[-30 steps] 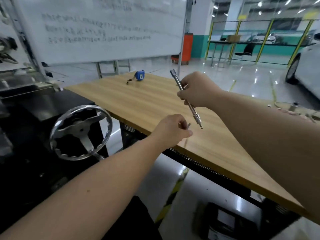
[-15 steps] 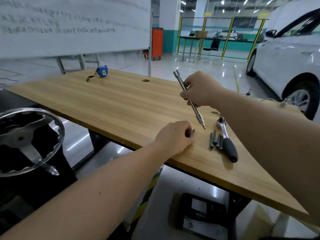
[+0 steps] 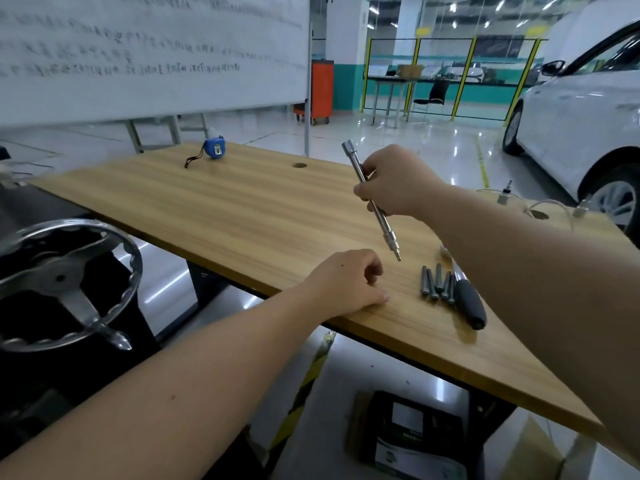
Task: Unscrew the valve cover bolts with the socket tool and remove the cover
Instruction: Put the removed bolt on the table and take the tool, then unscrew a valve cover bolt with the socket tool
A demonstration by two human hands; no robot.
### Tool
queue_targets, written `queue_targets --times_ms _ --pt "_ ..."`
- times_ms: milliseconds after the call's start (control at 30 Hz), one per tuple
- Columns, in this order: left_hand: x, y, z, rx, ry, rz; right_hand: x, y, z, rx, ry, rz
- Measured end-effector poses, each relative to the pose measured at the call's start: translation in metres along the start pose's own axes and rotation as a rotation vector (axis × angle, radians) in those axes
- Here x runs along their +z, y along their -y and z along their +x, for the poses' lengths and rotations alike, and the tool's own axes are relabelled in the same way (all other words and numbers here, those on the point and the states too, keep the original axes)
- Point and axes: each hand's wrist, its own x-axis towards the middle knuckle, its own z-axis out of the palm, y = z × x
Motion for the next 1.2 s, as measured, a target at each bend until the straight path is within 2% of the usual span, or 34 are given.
queue_targets --times_ms 200,400,500,667,833,933,1033,1200 --pt "-0.064 0.039 -0.032 -0.209 -0.143 -0.043 0.032 0.070 0.015 -0.159 0.041 0.034" --pt "-0.155 0.073 -0.101 -0.388 -0.405 -0.265 0.068 0.190 0.020 -0.405 0.051 0.059" --pt "-0.191 0.085 -0.148 -0.409 -0.585 -0.197 0.087 0.255 0.012 -0.551 0.038 0.067" --pt "-0.244 0.101 -0.242 -0.476 -0.791 -0.114 0.113 0.356 -0.019 -0.723 0.023 0.208" --pt "-0.281 0.102 -0.339 -0.561 -0.879 0.090 0.133 0.437 -0.067 -0.922 0.087 0.409" --pt "-0.302 0.096 -0.391 -0.641 -0.858 0.180 0.138 0.475 -0.092 -0.990 0.149 0.556" --pt "-0.320 0.092 -0.441 -0.754 -0.830 0.303 0.144 0.508 -0.114 -1.036 0.216 0.629" --pt "-0.339 0.093 -0.505 -0.855 -0.911 0.371 0.153 0.547 -0.143 -1.029 0.388 0.791"
